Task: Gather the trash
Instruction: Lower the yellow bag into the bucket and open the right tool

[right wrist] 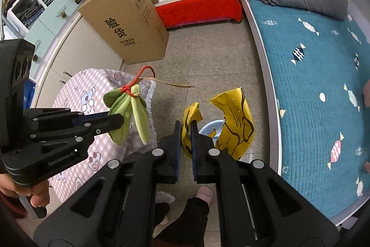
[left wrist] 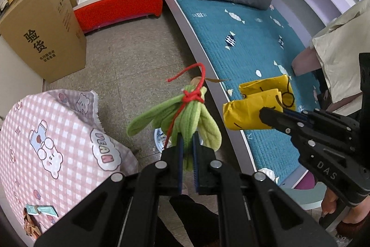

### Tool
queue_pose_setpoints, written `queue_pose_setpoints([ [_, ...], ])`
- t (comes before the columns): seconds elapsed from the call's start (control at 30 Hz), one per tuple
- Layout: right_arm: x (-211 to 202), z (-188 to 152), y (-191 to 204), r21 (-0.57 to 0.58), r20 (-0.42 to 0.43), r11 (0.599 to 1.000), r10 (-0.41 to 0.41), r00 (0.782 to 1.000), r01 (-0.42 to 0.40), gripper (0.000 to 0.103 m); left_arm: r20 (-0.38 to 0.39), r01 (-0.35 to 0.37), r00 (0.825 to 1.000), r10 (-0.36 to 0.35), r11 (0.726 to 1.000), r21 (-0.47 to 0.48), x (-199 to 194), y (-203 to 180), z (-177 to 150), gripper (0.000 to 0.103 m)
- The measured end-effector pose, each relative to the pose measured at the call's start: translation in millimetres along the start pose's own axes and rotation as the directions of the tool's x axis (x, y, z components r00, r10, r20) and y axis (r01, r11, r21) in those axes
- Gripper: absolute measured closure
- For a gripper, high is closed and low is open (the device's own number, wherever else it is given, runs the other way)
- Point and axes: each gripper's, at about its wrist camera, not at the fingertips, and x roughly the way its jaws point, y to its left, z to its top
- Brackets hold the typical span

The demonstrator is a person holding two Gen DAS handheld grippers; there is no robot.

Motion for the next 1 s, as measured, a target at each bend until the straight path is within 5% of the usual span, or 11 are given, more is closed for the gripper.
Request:
queue_pose_setpoints([
  [0.13, 3.6, 3.2, -11.6, 0.034, 0.007, 0.999, 0.013, 1.000, -0.013, 0.083, -0.014, -0.005, 1.000, 0.005, 1.000, -0.004, 7.6, -5.3, 6.3, 0.096],
  [0.2, 2.9, 2.9, -15.1, 0.040, 0.016, 0.999, 0.003, 1.000, -0.004, 0.054, -0.021, -0.004, 1.000, 0.004, 1.000, -0.002, 9.8, -5.0, 7.1, 0.096],
  [0.23, 1.6, 3.1, -15.7, 0.043, 0.029, 0.999, -0.004, 1.000, 0.003, 0.050, -0.024, -0.005, 1.000, 0.005, 1.000, 0.000, 11.2, -5.8, 7.7, 0.096],
  [1.0, -13.2, -5.1, -45.5, 0.138, 0.046, 0.990, -0.040, 0.998, 0.033, 0.050, -0.071, 0.025, 0.997, -0.022, 0.999, 0.046, 34.0, -33.3, 19.7, 0.095],
])
